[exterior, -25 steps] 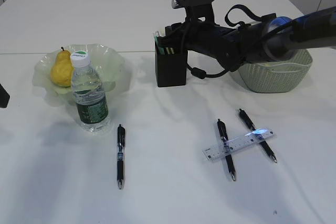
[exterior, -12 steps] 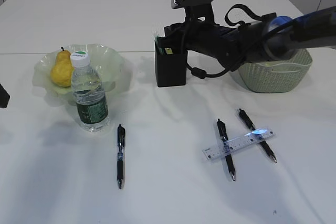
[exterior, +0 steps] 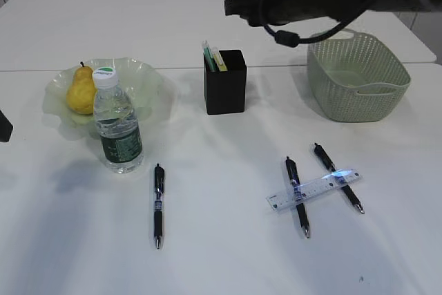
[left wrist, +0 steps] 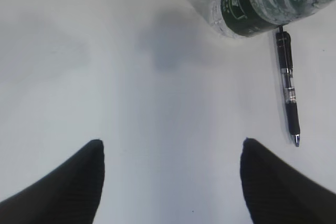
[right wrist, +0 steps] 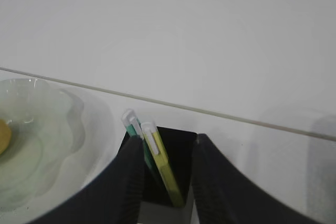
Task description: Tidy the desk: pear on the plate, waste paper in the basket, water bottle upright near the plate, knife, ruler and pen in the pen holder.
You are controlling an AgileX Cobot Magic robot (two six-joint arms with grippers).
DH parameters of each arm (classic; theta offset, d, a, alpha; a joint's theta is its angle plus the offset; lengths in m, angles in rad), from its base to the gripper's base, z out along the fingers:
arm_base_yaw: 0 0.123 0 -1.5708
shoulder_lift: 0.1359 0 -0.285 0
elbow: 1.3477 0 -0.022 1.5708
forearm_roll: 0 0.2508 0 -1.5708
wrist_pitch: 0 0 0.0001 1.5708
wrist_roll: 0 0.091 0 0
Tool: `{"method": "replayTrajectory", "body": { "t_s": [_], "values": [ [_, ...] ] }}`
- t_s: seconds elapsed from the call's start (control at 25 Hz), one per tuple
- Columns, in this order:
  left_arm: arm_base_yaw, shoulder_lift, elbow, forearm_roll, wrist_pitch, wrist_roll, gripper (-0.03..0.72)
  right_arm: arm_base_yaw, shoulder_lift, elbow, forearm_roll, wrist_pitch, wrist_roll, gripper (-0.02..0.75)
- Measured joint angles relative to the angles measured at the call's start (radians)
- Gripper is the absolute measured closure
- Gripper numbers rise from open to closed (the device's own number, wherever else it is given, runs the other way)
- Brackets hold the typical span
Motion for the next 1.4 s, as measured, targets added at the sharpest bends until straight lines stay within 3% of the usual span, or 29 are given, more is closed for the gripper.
{"method": "replayTrajectory", "body": {
  "t_s": [0.4,0.56,0.92,1.4],
  "values": [
    [0.0,0.0,0.0,0.0,-0.004,0.0,0.115,0.0,-0.221,0.0,0.126,0.559,0.006,0.495],
    [0.0,0.0,0.0,0.0,-0.004,0.0,0.115,0.0,-0.279,0.0,0.136,0.703,0.006,0.496],
    [0.0,0.0,0.0,0.0,0.0,0.0,0.115,0.0,-0.312,0.0,0.136,0.895,-0.093,0.495],
    [0.0,0.0,0.0,0.0,0.0,0.0,0.115,0.0,-0.314,0.002,0.115,0.928,-0.407,0.495]
  ]
}}
